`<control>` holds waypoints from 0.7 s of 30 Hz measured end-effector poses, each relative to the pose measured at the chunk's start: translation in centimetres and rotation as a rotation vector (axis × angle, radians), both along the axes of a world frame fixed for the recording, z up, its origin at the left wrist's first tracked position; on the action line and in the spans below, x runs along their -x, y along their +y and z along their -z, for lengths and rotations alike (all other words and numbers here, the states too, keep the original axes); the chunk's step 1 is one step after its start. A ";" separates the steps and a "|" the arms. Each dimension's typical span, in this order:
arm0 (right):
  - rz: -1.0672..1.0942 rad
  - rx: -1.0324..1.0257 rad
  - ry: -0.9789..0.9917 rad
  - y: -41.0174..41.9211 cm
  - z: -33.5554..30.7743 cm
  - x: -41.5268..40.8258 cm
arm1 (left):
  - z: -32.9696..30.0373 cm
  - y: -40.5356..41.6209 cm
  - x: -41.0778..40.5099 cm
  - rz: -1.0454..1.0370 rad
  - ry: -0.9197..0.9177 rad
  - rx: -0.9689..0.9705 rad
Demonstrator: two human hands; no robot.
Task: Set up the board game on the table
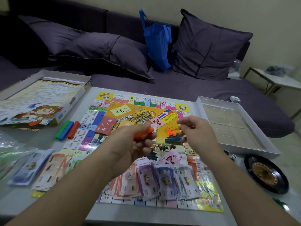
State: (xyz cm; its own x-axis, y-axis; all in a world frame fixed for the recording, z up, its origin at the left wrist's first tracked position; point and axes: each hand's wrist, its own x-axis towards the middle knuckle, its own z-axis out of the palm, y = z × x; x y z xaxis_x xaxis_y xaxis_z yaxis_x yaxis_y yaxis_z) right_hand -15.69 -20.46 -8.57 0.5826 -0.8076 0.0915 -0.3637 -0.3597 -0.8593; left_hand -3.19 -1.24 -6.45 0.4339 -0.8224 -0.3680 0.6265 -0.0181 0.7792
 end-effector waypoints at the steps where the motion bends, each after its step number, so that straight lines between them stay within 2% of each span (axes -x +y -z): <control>1: 0.028 0.076 0.123 -0.8 0.9 -0.1 | 0.0 0.0 -0.1 -0.006 0.018 -0.001; 4: 0.016 0.211 0.377 -2.1 2.8 -0.7 | 0.2 -0.1 -0.5 -0.026 0.053 0.003; 10: -0.057 0.276 0.458 -2.2 4.4 -3.0 | 0.7 -0.1 -1.0 -0.066 0.055 -0.016; 16: -0.016 0.299 0.410 -2.0 5.4 -3.4 | 0.3 0.2 -1.1 -0.057 -0.001 0.000; 21: -0.004 0.238 0.256 -1.3 3.3 -3.0 | -0.3 0.3 -1.3 -0.092 -0.018 -0.002</control>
